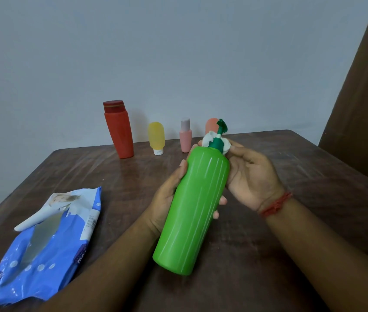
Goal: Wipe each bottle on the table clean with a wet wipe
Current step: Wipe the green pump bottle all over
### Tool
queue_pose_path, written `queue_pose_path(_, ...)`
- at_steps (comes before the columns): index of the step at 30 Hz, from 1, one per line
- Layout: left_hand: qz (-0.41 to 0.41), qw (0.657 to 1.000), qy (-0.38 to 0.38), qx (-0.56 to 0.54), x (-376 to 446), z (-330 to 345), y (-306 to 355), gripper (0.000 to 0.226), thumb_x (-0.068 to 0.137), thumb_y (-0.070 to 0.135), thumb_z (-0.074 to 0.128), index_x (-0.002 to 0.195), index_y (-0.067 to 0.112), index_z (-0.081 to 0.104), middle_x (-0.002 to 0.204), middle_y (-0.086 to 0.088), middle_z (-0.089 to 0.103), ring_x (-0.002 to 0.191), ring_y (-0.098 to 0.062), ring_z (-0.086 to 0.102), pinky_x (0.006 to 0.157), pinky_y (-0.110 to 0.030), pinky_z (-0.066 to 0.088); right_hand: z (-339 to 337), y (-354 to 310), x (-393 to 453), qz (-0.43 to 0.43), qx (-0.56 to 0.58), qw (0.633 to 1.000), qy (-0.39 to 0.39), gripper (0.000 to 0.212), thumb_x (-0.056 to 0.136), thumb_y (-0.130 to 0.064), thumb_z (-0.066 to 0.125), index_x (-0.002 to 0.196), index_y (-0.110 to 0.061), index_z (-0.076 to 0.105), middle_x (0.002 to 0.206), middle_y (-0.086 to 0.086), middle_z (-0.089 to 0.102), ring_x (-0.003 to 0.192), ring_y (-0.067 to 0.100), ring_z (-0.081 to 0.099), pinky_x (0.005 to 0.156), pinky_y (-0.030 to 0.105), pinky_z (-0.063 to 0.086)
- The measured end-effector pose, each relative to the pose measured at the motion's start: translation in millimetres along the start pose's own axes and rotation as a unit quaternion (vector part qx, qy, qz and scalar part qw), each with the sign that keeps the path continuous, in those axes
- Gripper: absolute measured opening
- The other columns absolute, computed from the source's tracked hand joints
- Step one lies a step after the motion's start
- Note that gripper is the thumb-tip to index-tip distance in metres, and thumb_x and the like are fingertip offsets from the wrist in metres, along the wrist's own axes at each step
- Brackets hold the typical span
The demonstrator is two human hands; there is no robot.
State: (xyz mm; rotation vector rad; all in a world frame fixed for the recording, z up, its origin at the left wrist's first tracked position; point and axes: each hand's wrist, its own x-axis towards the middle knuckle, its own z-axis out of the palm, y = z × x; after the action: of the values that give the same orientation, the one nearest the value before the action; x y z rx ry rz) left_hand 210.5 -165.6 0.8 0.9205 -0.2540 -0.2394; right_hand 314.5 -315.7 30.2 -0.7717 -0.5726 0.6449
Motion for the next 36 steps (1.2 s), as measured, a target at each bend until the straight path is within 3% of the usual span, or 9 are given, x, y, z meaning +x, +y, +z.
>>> queue_pose_path(3,-0.002,1.0,-0.011,-0.01,0,-1,1,0.081,0.092,0.058,0.046,0.151,0.003,0.033,0.109,-0.026,0.066,0.084,-0.036,0.071,0.071,-0.044,0.06,0,0,1,-0.009,-0.028,0.999,0.029,0.048,0.098,-0.012,0.046,0.143,0.004,0.046,0.145,0.029,0.049,0.125,0.036,0.051,0.108,0.045,0.042)
queue_pose_path(8,-0.017,1.0,-0.014,-0.014,0,-4,2,0.074,0.09,0.061,0.047,0.137,0.004,0.055,0.109,-0.026,0.066,0.086,-0.035,0.071,0.073,-0.043,0.06,1,1,4,-0.052,-0.072,0.987,0.136,0.043,0.088,-0.002,0.059,0.131,0.006,0.054,0.118,0.02,0.067,0.098,0.026,0.064,0.078,0.033,0.058)
queue_pose_path(13,-0.009,0.999,-0.017,-0.028,0,-3,1,0.074,0.089,0.059,0.052,0.137,0.002,0.053,0.108,-0.026,0.067,0.085,-0.036,0.072,0.071,-0.044,0.061,5,1,0,-0.03,-0.035,0.997,0.067,0.049,0.088,-0.006,0.056,0.136,0.003,0.052,0.119,0.018,0.066,0.094,0.022,0.067,0.079,0.034,0.057)
queue_pose_path(17,-0.004,1.0,-0.023,-0.019,1,-5,0,0.073,0.088,0.06,0.055,0.134,0.004,0.059,0.113,-0.025,0.066,0.09,-0.035,0.071,0.075,-0.044,0.061,-3,-1,4,-0.062,-0.071,0.989,0.117,0.053,0.081,-0.004,0.063,0.133,0.002,0.053,0.12,0.017,0.066,0.091,0.021,0.066,0.078,0.033,0.054)
queue_pose_path(23,0.013,1.0,-0.005,-0.017,4,-11,-1,0.078,0.082,0.06,0.068,0.136,0.004,0.057,0.117,-0.023,0.066,0.096,-0.036,0.07,0.076,-0.047,0.061,6,4,2,-0.099,-0.092,0.986,0.095,0.025,0.089,-0.003,0.06,0.113,-0.003,0.062,0.108,0.012,0.071,0.091,0.018,0.067,0.08,0.031,0.055)
queue_pose_path(27,0.006,1.0,0.015,-0.011,3,-17,2,0.079,0.076,0.063,0.073,0.132,0.008,0.064,0.115,-0.023,0.068,0.093,-0.035,0.071,0.077,-0.045,0.06,1,6,4,-0.215,-0.324,0.905,0.171,0.012,0.089,0.002,0.068,0.097,-0.007,0.07,0.086,-0.003,0.075,0.081,0.009,0.069,0.071,0.023,0.054)
queue_pose_path(30,0.006,1.0,0.018,-0.006,1,-24,6,0.079,0.072,0.068,0.073,0.128,0.012,0.068,0.114,-0.022,0.07,0.091,-0.034,0.072,0.079,-0.042,0.059,-2,12,3,-0.224,-0.414,0.871,0.143,0.011,0.093,-0.008,0.068,0.102,-0.014,0.073,0.09,0.0,0.076,0.086,0.015,0.071,0.075,0.029,0.056)
queue_pose_path(32,0.029,0.999,0.023,-0.038,0,-26,6,0.08,0.076,0.068,0.068,0.129,0.007,0.066,0.117,-0.023,0.068,0.095,-0.034,0.072,0.079,-0.042,0.061,-4,17,0,-0.27,-0.527,0.8,0.097,0.014,0.098,-0.021,0.062,0.108,-0.017,0.072,0.099,0.002,0.072,0.094,0.021,0.068,0.083,0.038,0.056)
queue_pose_path(36,0.044,0.994,0.049,-0.088,-1,-25,4,0.084,0.084,0.069,0.047,0.135,0.003,0.059,0.117,-0.027,0.064,0.092,-0.034,0.071,0.075,-0.042,0.061,-2,23,-3,-0.378,-0.623,0.683,0.058,0.022,0.101,-0.018,0.057,0.108,-0.004,0.073,0.11,0.003,0.067,0.105,0.009,0.062,0.094,0.019,0.047)
